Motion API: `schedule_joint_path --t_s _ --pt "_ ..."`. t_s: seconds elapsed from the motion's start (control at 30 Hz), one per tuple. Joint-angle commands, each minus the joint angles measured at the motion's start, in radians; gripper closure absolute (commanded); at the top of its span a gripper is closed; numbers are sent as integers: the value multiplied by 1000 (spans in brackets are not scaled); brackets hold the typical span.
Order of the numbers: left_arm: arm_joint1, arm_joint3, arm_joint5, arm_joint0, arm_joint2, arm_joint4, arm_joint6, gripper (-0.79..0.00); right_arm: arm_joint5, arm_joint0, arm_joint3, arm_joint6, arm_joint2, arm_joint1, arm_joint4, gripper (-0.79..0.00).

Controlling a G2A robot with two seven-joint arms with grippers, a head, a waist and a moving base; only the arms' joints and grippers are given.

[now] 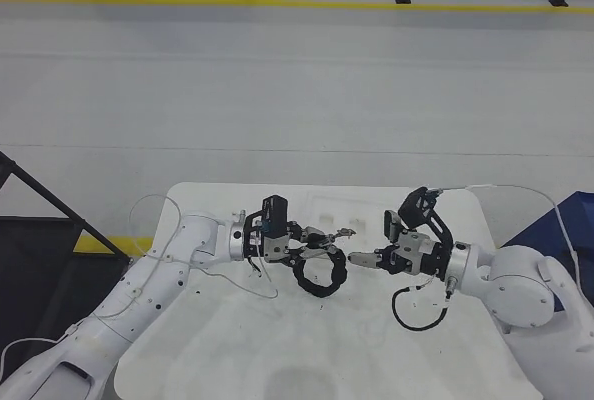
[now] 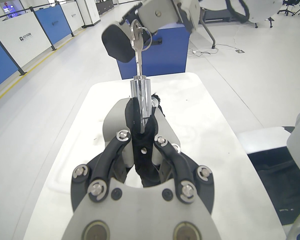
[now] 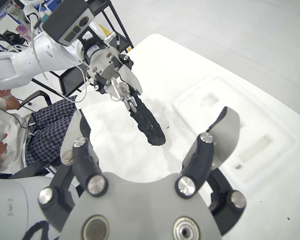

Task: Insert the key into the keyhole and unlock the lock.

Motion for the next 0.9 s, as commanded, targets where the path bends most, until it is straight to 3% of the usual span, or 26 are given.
schedule_joint_path --t_s 0.0,0.17,0.33,0.37,0.4,0.43,0.53,0.57,0.87 --pt "0 -6 -3 5 -7 4 7 0 -74 8 19 -18 -27 -3 -29 -785" --pt "-3 -17 -14 16 -16 12 20 0 -174 41 60 -88 -100 -15 -120 -785" --pt "-6 -21 -19 21 -22 18 22 0 -186 60 101 -138 -152 -26 -175 -656" --pt "-7 -21 -19 21 -24 19 22 0 -187 64 109 -143 -158 -28 -177 -588" --pt "-7 -21 -19 22 -25 19 23 0 -190 67 117 -145 -165 -29 -176 -446" --pt "-7 -21 -19 23 -27 19 25 0 -195 71 122 -145 -171 -30 -177 -357" --pt "-8 -20 -19 25 -31 17 27 0 -209 83 131 -150 -186 -34 -188 -169" --pt "-8 -20 -19 25 -32 17 27 0 -213 86 133 -153 -190 -35 -195 -25" --pt "-4 -16 -19 32 -55 16 40 0 -227 91 155 -172 -194 -37 -230 0"
